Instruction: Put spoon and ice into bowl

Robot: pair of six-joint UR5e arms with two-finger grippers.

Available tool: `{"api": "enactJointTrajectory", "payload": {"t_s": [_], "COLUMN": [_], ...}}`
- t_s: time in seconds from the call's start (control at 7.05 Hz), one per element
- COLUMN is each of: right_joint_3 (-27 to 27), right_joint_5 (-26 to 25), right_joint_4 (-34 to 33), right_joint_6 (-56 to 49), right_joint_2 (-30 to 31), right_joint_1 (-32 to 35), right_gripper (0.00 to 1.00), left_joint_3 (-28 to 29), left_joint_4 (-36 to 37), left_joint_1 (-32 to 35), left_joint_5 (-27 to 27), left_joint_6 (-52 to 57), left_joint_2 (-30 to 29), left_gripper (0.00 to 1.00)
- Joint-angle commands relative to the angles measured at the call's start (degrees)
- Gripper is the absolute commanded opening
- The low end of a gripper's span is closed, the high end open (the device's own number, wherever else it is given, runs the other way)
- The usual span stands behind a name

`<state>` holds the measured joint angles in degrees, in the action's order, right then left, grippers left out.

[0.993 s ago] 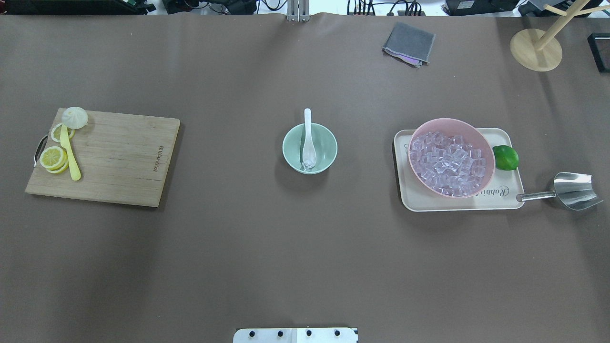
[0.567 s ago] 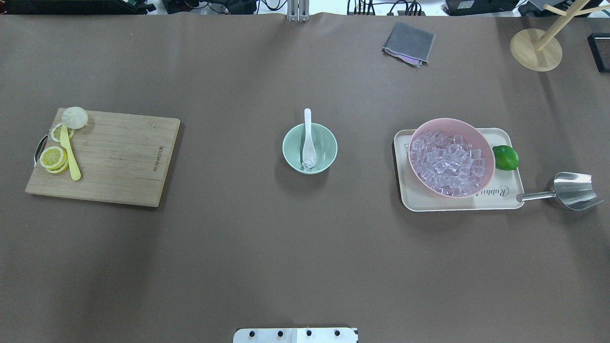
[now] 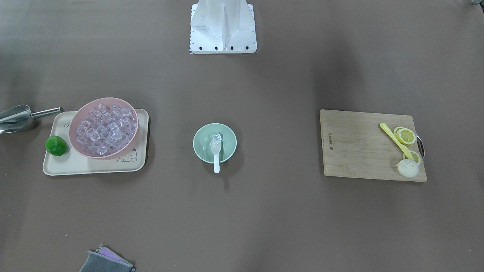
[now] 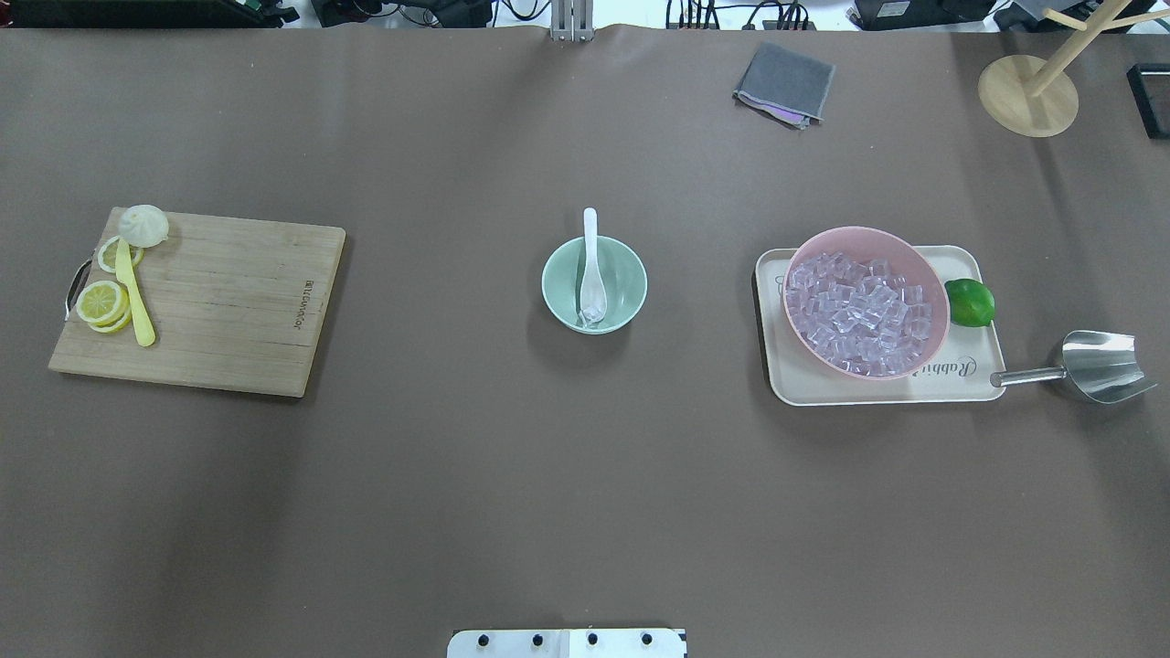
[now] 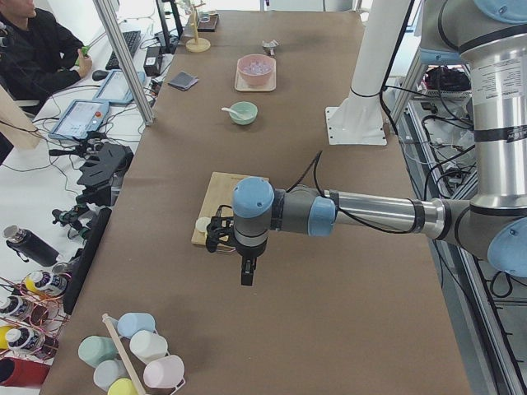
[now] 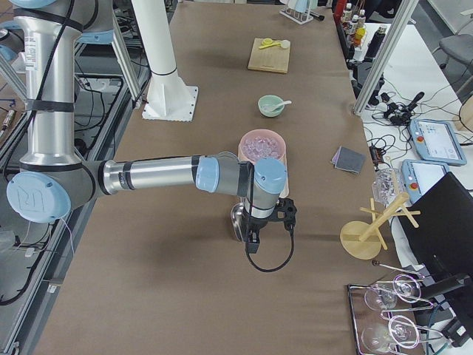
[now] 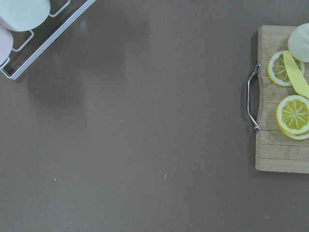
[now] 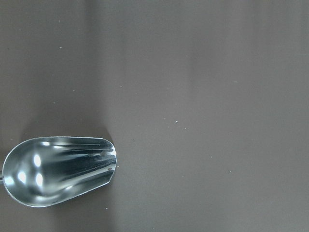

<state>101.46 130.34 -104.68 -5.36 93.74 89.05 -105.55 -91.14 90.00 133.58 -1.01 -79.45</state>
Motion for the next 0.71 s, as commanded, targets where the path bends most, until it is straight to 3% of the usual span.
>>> {"api": "enactJointTrajectory", "payload": {"t_s": [0.0,0.57], "right_joint_3": [0.1,-0.1], "right_joint_5": [0.0,0.0], "right_joint_4": [0.0,0.1], "right_joint_6": [-0.1,-0.1], "right_joint_2": [-0.1,0.4], "right_joint_1": [0.0,0.0], "right_gripper": [1.00,1.00], "left_joint_3": [0.1,0.0], "left_joint_4": [0.0,0.0], "left_joint_1": [0.0,0.0], "left_joint_5": [-0.2,-0.2], "left_joint_6": [0.1,0.0], "left_joint_2": [0.0,0.1], "left_gripper": [0.98,0.98]}}
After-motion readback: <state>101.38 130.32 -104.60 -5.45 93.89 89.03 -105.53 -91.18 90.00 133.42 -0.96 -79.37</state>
